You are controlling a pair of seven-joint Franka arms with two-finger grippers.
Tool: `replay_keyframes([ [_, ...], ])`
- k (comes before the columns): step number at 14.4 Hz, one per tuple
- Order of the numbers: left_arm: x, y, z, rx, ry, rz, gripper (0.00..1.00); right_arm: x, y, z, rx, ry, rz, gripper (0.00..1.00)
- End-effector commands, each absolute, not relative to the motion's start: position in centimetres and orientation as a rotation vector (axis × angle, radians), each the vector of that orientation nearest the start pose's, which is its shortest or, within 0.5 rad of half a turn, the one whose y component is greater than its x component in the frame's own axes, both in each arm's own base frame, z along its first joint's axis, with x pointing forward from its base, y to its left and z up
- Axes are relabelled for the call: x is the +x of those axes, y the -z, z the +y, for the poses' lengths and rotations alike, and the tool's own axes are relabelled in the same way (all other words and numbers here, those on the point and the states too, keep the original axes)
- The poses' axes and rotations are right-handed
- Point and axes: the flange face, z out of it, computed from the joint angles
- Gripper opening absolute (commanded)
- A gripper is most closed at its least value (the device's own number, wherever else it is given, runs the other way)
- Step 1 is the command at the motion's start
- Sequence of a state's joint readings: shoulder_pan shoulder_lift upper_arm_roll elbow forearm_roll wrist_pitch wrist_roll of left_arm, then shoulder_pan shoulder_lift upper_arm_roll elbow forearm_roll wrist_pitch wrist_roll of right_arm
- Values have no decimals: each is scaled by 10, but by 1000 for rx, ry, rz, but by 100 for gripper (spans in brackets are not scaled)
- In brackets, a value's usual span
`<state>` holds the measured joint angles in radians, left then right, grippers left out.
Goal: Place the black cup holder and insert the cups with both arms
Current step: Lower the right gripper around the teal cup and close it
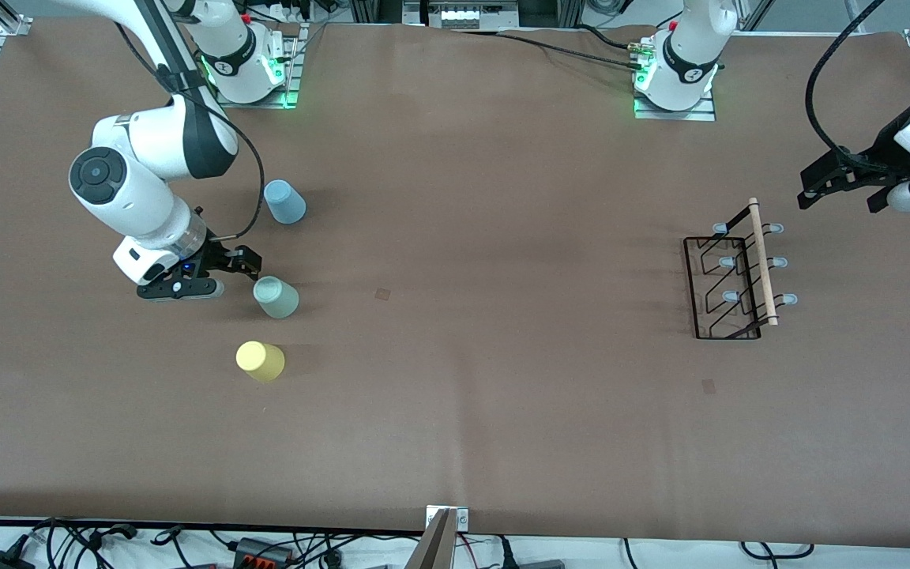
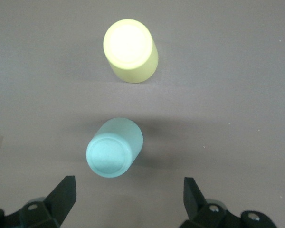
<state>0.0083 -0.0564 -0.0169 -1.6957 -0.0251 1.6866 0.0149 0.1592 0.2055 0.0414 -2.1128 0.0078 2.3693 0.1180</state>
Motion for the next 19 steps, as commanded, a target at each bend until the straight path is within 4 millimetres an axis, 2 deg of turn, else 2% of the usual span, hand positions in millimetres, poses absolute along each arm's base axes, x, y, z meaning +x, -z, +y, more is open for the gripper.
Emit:
replay_keyframes([
  [1, 545, -611, -4, -3152, 75, 18, 100, 562, -324, 119, -3104, 90, -99, 100],
  [13, 545, -611, -4, -3152, 75, 18, 100, 562, -322, 122, -3103, 92, -106, 100],
  [15, 545, -611, 6, -3152, 70, -11, 100, 562, -320, 122, -3104, 88, -109, 100],
  [19, 544, -611, 8, -3152, 68, -16, 100, 562, -317, 125, -3104, 83, -116, 100],
])
